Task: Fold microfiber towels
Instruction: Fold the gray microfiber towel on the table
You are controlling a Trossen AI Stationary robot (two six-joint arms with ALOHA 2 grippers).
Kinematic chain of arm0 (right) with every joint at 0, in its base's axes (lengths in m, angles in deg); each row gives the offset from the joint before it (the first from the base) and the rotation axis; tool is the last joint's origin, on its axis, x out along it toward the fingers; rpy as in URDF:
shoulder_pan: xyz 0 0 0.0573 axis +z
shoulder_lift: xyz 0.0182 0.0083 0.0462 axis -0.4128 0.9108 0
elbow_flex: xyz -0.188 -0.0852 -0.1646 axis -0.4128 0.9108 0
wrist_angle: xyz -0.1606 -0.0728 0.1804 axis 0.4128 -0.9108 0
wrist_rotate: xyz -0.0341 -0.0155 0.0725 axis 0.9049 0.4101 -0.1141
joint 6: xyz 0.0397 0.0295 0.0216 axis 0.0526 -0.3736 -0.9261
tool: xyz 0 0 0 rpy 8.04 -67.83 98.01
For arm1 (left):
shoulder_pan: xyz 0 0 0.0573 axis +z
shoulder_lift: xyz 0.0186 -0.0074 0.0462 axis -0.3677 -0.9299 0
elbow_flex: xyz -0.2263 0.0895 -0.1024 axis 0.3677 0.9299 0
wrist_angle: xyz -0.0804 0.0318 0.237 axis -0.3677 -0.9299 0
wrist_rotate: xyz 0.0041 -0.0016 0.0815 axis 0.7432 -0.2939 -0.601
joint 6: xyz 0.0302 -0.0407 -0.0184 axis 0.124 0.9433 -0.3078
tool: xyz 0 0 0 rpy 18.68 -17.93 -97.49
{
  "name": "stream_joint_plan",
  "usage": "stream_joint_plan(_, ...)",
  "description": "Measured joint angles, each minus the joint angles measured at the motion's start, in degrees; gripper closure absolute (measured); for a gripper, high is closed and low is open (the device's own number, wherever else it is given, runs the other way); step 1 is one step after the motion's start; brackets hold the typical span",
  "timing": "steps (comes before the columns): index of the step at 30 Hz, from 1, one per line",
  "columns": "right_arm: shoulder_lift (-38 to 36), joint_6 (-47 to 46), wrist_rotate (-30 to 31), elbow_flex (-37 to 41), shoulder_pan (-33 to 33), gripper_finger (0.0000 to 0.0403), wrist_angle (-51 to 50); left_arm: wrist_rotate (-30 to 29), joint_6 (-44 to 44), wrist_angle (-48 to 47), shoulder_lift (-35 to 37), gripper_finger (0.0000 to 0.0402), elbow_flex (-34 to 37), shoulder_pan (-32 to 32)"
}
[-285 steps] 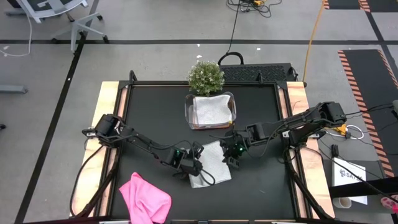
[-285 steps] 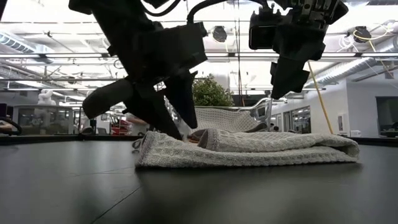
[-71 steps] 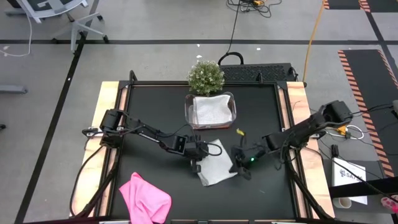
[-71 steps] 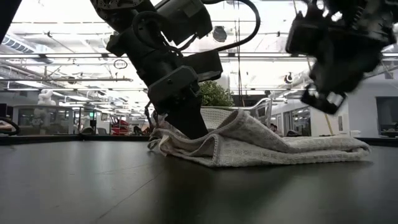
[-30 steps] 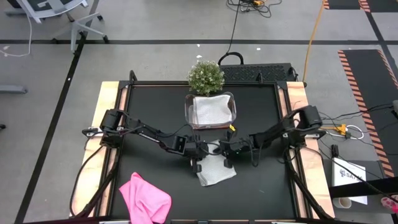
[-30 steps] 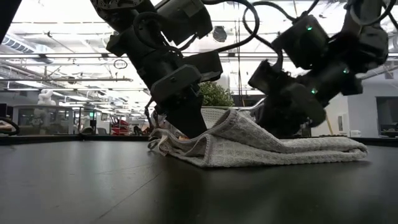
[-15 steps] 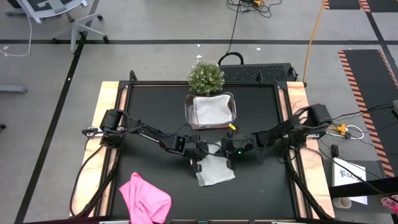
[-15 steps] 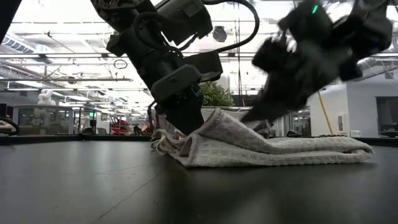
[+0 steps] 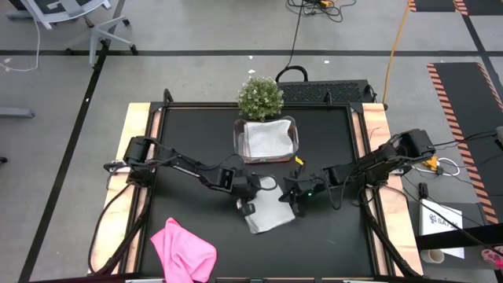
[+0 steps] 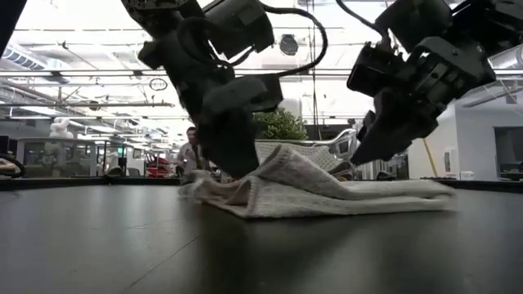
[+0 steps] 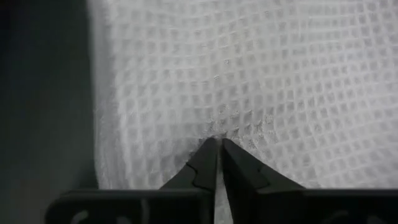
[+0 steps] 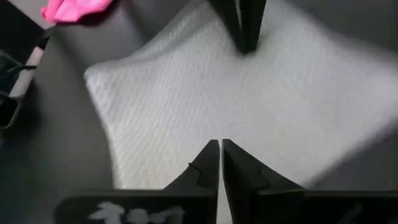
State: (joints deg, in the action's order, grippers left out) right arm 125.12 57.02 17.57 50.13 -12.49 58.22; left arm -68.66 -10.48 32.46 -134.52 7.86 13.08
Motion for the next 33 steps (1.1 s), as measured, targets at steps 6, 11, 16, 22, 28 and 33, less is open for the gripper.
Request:
stream_joint_plan(6,-2.30,-1.98,-2.59,-0.19,-0.58,0.0355,-5.01,1.74,12.66,-5.51,7.92,0.0359,-2.12,1.78)
stream_joint_plan(11,-5.22,-1.71,-2.52,-0.02,-1.27,0.0312,-12.89,0.36,17.74,-8.61,14.84,0.0355,-2.00,1.19)
stream_joint_plan(16,-5.42,-2.29,-2.41,-0.02,-1.95,0.0262,-15.32,-2.10,22.71,-11.41,17.54,0.0355,-2.15,-1.18)
stream_joint_plan(22,-5.14,-2.23,-2.84,-0.04,-2.11,0.0218,-14.27,-8.39,28.66,-14.03,15.84,0.0355,-1.96,-6.42)
stream_joint_plan(28,-5.34,-8.34,-10.07,-0.09,-1.72,0.0222,-7.54,-16.29,8.73,-11.61,13.69,0.0355,-1.95,-7.15)
stream_joint_plan(33,-5.33,-12.93,-11.37,-0.11,0.69,0.0247,-3.39,-10.57,-3.36,-6.60,9.99,0.0355,-2.13,-4.10)
